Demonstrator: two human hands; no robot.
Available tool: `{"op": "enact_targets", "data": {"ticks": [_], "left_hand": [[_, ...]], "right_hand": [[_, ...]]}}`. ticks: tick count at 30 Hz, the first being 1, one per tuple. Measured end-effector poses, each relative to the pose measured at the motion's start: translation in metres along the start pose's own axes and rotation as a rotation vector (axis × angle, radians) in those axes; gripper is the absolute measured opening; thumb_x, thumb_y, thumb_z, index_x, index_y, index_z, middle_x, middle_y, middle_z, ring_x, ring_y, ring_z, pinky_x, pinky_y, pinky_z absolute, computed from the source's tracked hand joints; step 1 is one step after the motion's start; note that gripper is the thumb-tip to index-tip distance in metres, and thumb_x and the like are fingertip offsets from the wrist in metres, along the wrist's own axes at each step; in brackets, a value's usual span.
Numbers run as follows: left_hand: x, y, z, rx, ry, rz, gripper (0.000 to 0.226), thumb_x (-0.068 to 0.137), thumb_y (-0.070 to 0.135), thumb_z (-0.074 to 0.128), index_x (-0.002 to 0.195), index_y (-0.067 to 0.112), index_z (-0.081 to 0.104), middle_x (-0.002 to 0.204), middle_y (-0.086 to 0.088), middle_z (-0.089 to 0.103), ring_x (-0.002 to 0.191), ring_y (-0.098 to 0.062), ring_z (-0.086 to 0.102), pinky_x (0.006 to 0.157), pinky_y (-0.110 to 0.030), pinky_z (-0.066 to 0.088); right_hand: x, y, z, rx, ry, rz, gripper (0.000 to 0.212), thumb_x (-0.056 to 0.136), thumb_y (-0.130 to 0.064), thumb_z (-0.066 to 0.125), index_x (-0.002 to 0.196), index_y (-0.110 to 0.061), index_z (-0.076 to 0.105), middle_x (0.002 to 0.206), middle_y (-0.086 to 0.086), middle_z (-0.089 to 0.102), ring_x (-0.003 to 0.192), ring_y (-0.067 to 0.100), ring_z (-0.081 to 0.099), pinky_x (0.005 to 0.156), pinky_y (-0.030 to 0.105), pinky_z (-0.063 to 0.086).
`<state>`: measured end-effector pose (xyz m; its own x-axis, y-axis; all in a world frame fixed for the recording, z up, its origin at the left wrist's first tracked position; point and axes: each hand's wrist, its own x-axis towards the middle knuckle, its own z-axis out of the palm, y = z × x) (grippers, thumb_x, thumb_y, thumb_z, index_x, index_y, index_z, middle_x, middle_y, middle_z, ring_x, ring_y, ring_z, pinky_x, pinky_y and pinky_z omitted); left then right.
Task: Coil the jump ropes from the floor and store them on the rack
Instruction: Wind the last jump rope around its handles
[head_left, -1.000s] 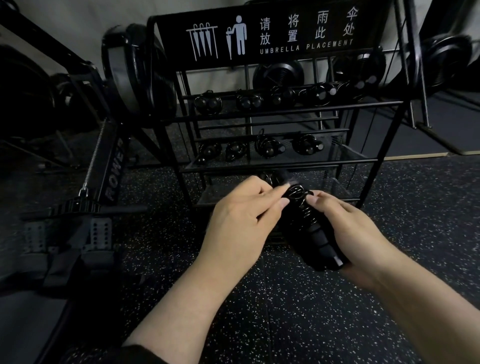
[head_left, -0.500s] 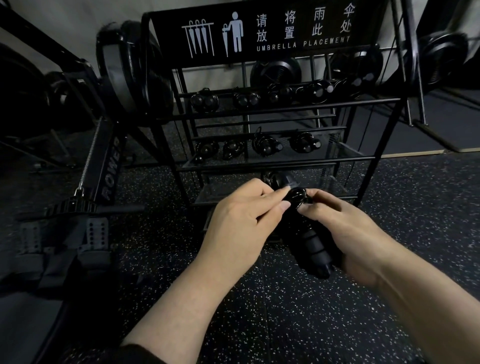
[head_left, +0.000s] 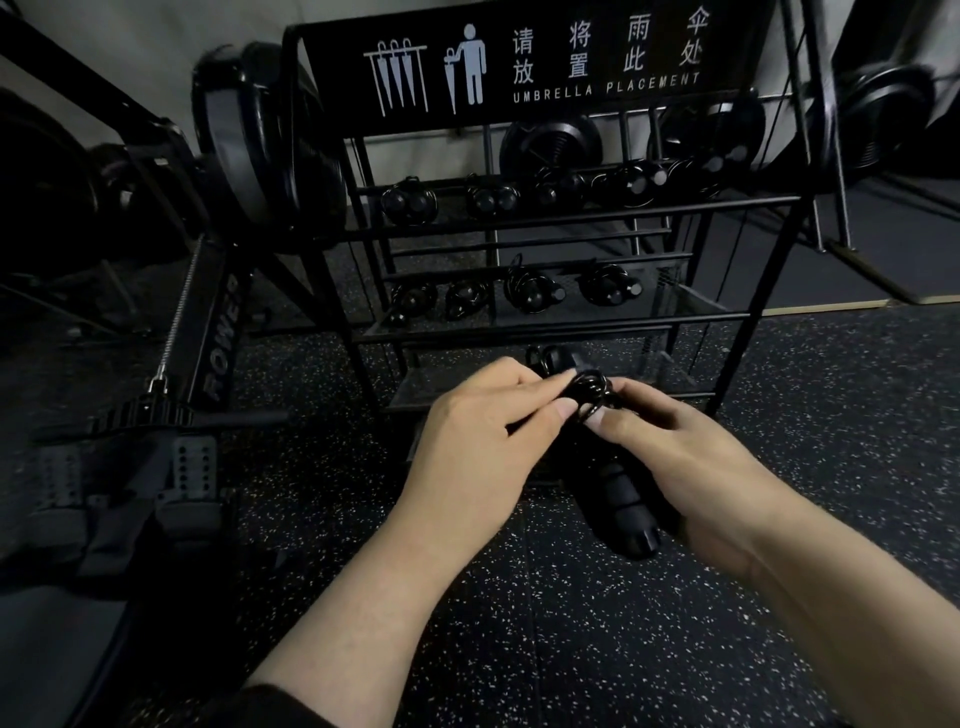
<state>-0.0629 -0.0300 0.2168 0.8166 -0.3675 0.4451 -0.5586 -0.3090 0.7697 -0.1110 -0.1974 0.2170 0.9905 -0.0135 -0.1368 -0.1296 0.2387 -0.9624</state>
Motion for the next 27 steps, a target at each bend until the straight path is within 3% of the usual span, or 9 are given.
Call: {"op": "enact_targets", "data": {"ticks": [4, 7, 10, 13, 16, 19, 22, 24, 27], "left_hand": [[0.001, 0.0, -0.004, -0.018, -0.002, -0.016, 0.023, 0.097, 0.018, 0.068, 0.116, 0.025, 0.077, 0.088, 0.01, 0.066, 0.088, -0.009, 0.065, 0.08, -0.019, 0.05], [0.002, -0.001, -0.007, 0.027, -0.01, 0.01, 0.023, 0.096, 0.017, 0.068, 0.116, 0.024, 0.078, 0.085, 0.011, 0.064, 0.086, -0.009, 0.064, 0.078, -0.014, 0.047], [0.003, -0.003, -0.011, 0.106, -0.051, 0.074, 0.025, 0.097, 0.018, 0.067, 0.12, 0.025, 0.075, 0.087, 0.008, 0.062, 0.089, -0.013, 0.063, 0.081, -0.016, 0.047], [0.005, -0.005, -0.014, 0.106, -0.099, 0.073, 0.023, 0.098, 0.019, 0.065, 0.118, 0.023, 0.077, 0.089, 0.008, 0.061, 0.089, -0.015, 0.063, 0.081, -0.021, 0.049], [0.007, -0.007, -0.015, 0.091, -0.161, 0.023, 0.02, 0.098, 0.025, 0.064, 0.11, 0.014, 0.076, 0.089, 0.007, 0.06, 0.085, -0.015, 0.061, 0.077, -0.027, 0.05], [0.006, -0.008, -0.013, 0.123, -0.196, -0.004, 0.024, 0.098, 0.032, 0.061, 0.105, 0.012, 0.072, 0.086, 0.006, 0.06, 0.082, -0.017, 0.061, 0.074, -0.033, 0.05], [0.005, -0.006, -0.011, 0.133, -0.191, -0.029, 0.021, 0.099, 0.033, 0.061, 0.097, 0.013, 0.069, 0.083, 0.004, 0.059, 0.079, -0.018, 0.06, 0.072, -0.037, 0.048], [0.004, -0.006, -0.01, 0.132, -0.185, -0.057, 0.019, 0.099, 0.033, 0.062, 0.091, 0.016, 0.065, 0.081, 0.003, 0.059, 0.076, -0.016, 0.058, 0.072, -0.038, 0.048], [0.002, -0.006, -0.007, 0.12, -0.183, -0.07, 0.02, 0.099, 0.031, 0.063, 0.083, 0.02, 0.058, 0.079, 0.004, 0.057, 0.072, -0.013, 0.057, 0.068, -0.035, 0.048]], "right_hand": [[-0.001, 0.0, 0.002, 0.028, -0.021, -0.012, 0.02, 0.087, -0.028, 0.068, 0.106, -0.025, 0.074, 0.071, 0.008, 0.069, 0.053, 0.015, 0.062, 0.042, 0.025, 0.048], [0.0, -0.001, 0.0, 0.028, -0.021, 0.02, 0.032, 0.08, -0.032, 0.068, 0.11, -0.023, 0.071, 0.063, -0.001, 0.063, 0.046, 0.011, 0.055, 0.039, 0.022, 0.043], [0.001, 0.002, -0.003, 0.069, 0.015, 0.078, 0.043, 0.078, -0.034, 0.07, 0.115, -0.014, 0.057, 0.058, -0.001, 0.056, 0.042, 0.012, 0.048, 0.038, 0.021, 0.038], [-0.001, 0.002, -0.003, 0.107, 0.015, 0.093, 0.031, 0.085, -0.033, 0.068, 0.104, -0.018, 0.049, 0.056, -0.001, 0.052, 0.039, 0.012, 0.045, 0.037, 0.02, 0.037], [-0.005, 0.001, 0.0, 0.147, 0.027, 0.088, 0.022, 0.094, -0.031, 0.063, 0.103, -0.015, 0.051, 0.061, 0.003, 0.058, 0.042, 0.015, 0.055, 0.038, 0.021, 0.041], [-0.005, 0.003, 0.001, 0.141, 0.064, 0.073, 0.037, 0.092, -0.033, 0.066, 0.11, -0.004, 0.052, 0.088, 0.02, 0.07, 0.067, 0.032, 0.07, 0.045, 0.028, 0.044], [-0.001, 0.007, 0.002, 0.114, 0.117, 0.021, 0.042, 0.087, -0.033, 0.071, 0.111, -0.004, 0.053, 0.102, 0.029, 0.07, 0.082, 0.041, 0.069, 0.057, 0.034, 0.042], [0.0, 0.009, 0.004, 0.092, 0.15, -0.013, 0.034, 0.088, -0.033, 0.073, 0.104, -0.007, 0.058, 0.095, 0.022, 0.071, 0.081, 0.04, 0.068, 0.06, 0.036, 0.043], [0.002, 0.012, 0.003, -0.006, 0.205, -0.054, 0.019, 0.093, -0.03, 0.071, 0.097, -0.014, 0.063, 0.075, 0.006, 0.066, 0.065, 0.029, 0.063, 0.048, 0.03, 0.043]]}}
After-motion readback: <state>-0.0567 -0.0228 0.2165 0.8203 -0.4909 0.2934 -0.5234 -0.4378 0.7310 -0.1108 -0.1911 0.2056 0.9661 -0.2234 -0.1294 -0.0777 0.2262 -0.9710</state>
